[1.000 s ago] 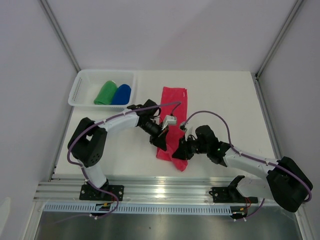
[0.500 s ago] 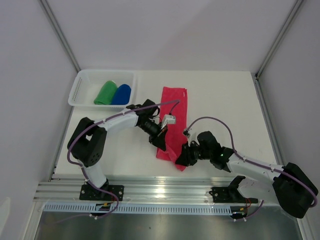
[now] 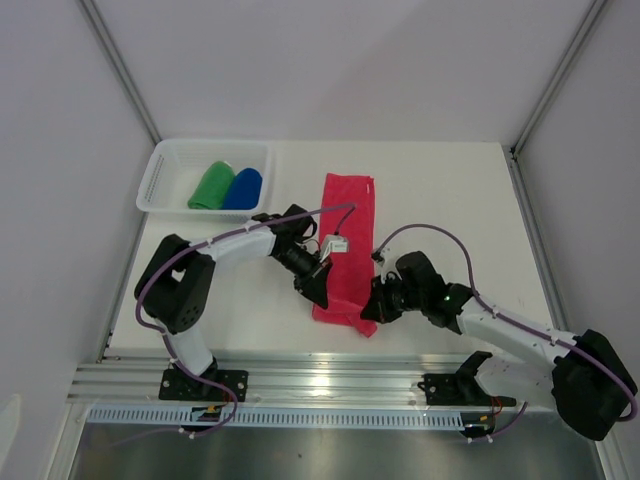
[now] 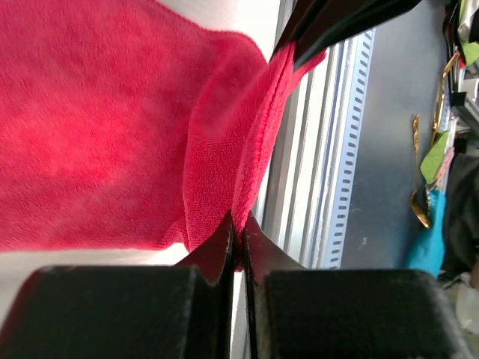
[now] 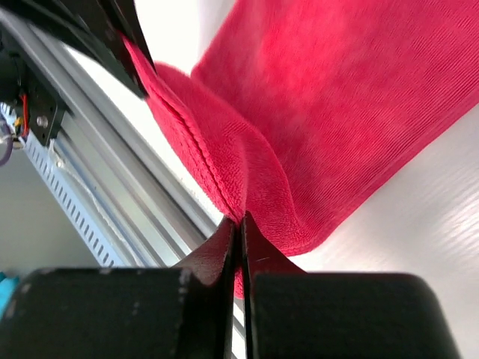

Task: Roll the towels
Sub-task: Fold the towel

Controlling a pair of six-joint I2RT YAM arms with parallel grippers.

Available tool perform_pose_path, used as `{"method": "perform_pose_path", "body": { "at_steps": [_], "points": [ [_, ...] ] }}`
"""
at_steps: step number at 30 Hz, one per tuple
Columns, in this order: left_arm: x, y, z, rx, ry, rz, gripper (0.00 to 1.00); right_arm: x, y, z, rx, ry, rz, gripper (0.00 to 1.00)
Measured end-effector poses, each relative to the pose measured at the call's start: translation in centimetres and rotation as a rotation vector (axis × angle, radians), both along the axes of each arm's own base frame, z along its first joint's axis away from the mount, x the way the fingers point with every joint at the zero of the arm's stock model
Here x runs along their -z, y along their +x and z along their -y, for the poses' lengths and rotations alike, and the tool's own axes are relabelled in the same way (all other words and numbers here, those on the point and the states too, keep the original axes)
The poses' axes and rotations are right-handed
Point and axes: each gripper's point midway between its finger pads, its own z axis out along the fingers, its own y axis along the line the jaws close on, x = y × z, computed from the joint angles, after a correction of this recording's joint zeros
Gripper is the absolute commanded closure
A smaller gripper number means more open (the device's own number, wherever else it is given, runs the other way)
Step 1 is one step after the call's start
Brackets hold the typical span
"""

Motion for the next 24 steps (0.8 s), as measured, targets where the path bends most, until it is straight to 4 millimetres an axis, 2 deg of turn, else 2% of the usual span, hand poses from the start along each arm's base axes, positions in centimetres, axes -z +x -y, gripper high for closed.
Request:
{"method": "perform_pose_path", "body": {
  "at_steps": [3,5,10,16,24],
  "points": [
    [0.2,-0.1,-0.2,-0.021,0.018,-0.026,0.95,-1.2,1.3,-0.1,-0.001,-0.017,0.042,1.0],
    [0.2,0.0,-0.3,-0.035,0.023,-0.034,0.95,-1.0,2.2,-0.3,-0.011,-0.057,0.052,1.0],
    [0.4,1.3,-0.9,-0.097,0.044,-0.048,0.94,1.1,4.1,0.0,-0.021,-0.204,0.032,1.0],
    [1.2,2.5,-1.0,-0.141,0.071,-0.036,0.94,0.2,6.1,0.1,-0.031,-0.262,0.103,1.0],
    [0.5,3.6,-0.5,-0.144,0.048,0.005,0.99,0.0,6.8,0.9,-0.041,-0.299,0.129,1.0]
  ]
}}
